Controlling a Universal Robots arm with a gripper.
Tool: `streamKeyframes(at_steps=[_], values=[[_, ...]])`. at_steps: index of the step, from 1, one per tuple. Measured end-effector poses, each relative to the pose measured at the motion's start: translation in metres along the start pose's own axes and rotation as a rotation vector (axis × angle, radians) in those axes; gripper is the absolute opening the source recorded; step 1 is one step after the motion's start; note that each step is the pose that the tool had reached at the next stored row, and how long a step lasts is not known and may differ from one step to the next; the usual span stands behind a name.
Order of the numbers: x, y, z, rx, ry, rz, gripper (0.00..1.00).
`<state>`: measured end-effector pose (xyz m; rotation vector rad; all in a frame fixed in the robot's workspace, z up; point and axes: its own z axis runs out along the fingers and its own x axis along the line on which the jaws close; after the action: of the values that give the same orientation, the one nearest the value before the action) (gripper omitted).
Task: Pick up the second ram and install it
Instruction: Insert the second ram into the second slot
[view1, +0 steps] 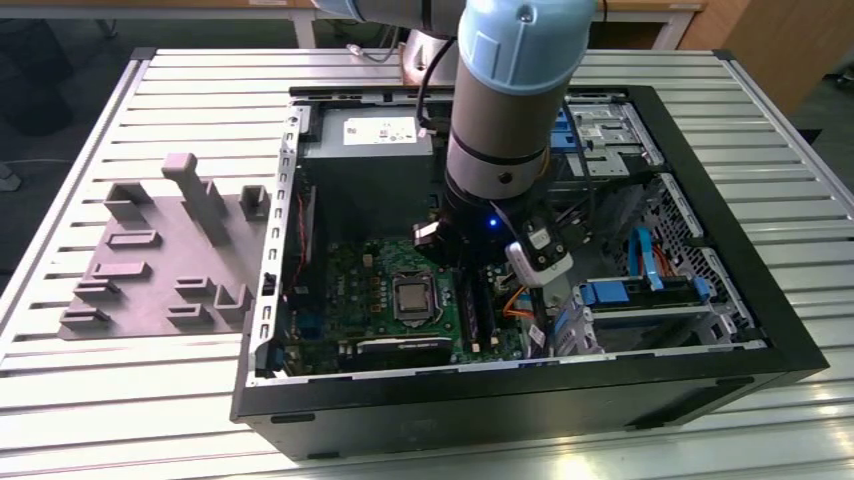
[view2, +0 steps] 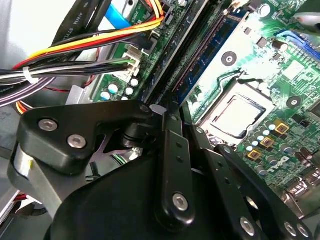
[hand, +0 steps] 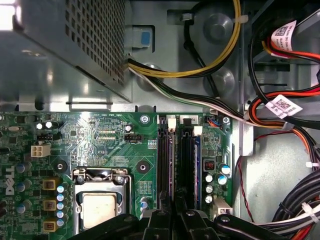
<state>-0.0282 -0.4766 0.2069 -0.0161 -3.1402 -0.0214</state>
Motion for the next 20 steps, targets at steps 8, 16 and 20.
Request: streamKeyframes(at_steps=[8, 16, 20], values=[[0.0, 0.0, 0.0004, -0.0003, 0.0, 0.0, 0.14], [0.0, 0.0001, -0.0027, -0.0003, 0.0, 0.0, 0.21], [0.0, 0.0002, -0.0139, -0.0002, -0.0001, 0.0, 0.21]])
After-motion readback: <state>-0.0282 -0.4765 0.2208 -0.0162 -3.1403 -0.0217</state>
